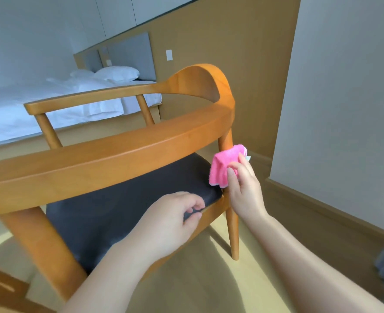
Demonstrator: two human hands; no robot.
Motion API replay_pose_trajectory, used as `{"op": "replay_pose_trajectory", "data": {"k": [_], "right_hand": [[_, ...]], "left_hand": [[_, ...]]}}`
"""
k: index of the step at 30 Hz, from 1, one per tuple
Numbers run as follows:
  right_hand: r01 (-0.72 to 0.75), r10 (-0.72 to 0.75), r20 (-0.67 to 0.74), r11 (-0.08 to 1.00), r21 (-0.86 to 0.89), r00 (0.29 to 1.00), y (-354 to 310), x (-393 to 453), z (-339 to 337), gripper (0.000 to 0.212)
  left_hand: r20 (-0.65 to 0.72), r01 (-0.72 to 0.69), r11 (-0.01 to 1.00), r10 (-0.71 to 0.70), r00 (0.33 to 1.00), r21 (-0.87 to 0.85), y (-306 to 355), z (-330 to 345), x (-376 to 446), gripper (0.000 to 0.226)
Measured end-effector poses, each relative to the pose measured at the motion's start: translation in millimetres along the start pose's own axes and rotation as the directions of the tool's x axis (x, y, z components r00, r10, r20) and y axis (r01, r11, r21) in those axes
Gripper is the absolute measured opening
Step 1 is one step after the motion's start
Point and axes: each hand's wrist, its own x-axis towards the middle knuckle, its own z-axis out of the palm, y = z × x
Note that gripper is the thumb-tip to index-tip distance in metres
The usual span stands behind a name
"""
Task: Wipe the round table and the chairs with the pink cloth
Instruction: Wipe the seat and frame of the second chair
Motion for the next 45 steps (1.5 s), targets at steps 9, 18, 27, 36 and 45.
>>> {"op": "replay_pose_trajectory", "data": {"k": [9,18,27,36,45], "right_hand": [[-0.223,0.222,-0.196,0.975,0.017,0.955,-13,11,39,0.057],[0.002,-0.014,-0.21,0.998,-0.057,0.978,-40,56,33,0.055],[0.019,-0.027,-0.187,0.999,-0.044,0.982,-18,59,36,0.053],[-0.16,0.16,-0.034,0.987,0.008,0.987,43,7,40,0.052],[-0.319,0.314,0.131,0.947,0.022,0.94,77,-24,36,0.066]], "left_hand": [[-0.041,-0.001,0.998,0.003,0.999,0.056,-7,-10,-9,0.019],[-0.059,-0.013,0.996,0.018,0.998,0.086,-11,-17,-12,0.021],[-0.028,-0.022,0.995,0.025,0.999,0.102,-10,-13,-8,0.019],[0.054,-0.016,0.998,0.013,0.998,0.053,-8,7,-9,0.018],[0.092,-0.026,0.998,0.021,0.996,0.053,-11,18,-10,0.017]]}}
